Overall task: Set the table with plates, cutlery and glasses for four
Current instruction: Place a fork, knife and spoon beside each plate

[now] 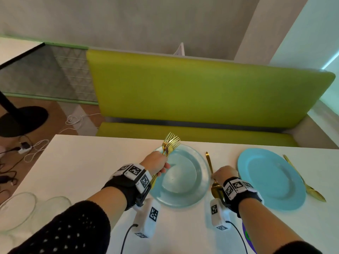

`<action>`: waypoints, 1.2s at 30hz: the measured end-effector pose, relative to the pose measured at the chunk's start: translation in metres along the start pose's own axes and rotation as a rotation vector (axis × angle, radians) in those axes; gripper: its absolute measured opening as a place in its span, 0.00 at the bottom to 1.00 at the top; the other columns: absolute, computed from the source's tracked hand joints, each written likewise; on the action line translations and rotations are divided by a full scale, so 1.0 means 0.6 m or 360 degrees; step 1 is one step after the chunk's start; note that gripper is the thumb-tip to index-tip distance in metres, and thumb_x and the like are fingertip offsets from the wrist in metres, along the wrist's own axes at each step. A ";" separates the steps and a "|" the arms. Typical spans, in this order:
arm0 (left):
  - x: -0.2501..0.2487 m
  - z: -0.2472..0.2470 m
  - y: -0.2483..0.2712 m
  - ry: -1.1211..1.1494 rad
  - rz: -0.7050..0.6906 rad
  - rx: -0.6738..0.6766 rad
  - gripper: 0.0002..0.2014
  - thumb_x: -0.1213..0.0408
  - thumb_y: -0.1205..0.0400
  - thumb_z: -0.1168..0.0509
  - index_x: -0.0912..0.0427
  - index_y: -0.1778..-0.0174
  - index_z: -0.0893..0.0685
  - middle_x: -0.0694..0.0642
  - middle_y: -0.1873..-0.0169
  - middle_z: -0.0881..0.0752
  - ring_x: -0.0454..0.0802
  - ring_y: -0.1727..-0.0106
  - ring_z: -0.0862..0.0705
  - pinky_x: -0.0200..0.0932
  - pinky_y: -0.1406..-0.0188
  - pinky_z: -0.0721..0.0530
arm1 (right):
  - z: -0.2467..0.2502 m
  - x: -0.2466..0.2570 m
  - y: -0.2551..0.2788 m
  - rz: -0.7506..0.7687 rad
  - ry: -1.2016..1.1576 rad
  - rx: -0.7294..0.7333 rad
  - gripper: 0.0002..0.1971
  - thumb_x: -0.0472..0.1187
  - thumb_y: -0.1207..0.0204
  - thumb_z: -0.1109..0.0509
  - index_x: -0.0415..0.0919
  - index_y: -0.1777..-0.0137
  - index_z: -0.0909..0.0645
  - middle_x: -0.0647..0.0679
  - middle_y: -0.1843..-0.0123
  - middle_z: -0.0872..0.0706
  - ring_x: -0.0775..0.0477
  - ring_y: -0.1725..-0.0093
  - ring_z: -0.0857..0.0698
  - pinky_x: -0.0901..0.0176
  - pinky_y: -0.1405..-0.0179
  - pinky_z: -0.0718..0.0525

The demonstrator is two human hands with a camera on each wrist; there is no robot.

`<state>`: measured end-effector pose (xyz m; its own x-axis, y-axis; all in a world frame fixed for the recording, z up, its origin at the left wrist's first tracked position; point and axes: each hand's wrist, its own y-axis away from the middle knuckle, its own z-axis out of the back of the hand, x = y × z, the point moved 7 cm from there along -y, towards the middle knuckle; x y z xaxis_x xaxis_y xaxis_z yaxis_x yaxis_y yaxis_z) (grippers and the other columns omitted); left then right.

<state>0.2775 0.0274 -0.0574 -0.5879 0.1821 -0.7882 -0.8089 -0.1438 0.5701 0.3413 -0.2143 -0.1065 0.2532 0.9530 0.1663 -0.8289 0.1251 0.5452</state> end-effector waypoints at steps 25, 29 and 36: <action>0.011 -0.018 -0.005 0.0002 0.0005 0.0023 0.12 0.73 0.17 0.49 0.63 0.66 0.27 0.59 0.68 0.21 0.48 0.73 0.28 0.38 0.78 0.33 | 0.013 0.015 0.015 0.0012 0.0428 -0.0227 0.07 0.38 0.21 0.37 0.40 0.53 0.18 0.49 0.61 0.16 0.51 0.61 0.15 0.65 0.67 0.18; 0.010 -0.020 0.002 -0.0013 0.0013 0.0022 0.12 0.73 0.17 0.49 0.63 0.66 0.27 0.58 0.68 0.21 0.48 0.73 0.28 0.37 0.79 0.33 | 0.013 0.016 0.021 0.0003 0.0361 -0.0214 0.06 0.38 0.22 0.37 0.40 0.56 0.19 0.50 0.65 0.19 0.48 0.62 0.17 0.64 0.65 0.20; 0.012 -0.029 0.009 -0.0011 0.0045 0.0071 0.07 0.74 0.16 0.48 0.70 0.52 0.25 0.57 0.67 0.19 0.47 0.74 0.29 0.34 0.83 0.32 | 0.002 -0.005 0.004 -0.0132 -0.0383 -0.0167 0.09 0.37 0.22 0.34 0.35 0.46 0.17 0.40 0.44 0.13 0.43 0.52 0.14 0.65 0.70 0.28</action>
<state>0.2695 0.0109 -0.0640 -0.6103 0.1853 -0.7702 -0.7916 -0.1053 0.6019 0.3392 -0.2172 -0.1044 0.4235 0.8468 0.3218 -0.8441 0.2399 0.4794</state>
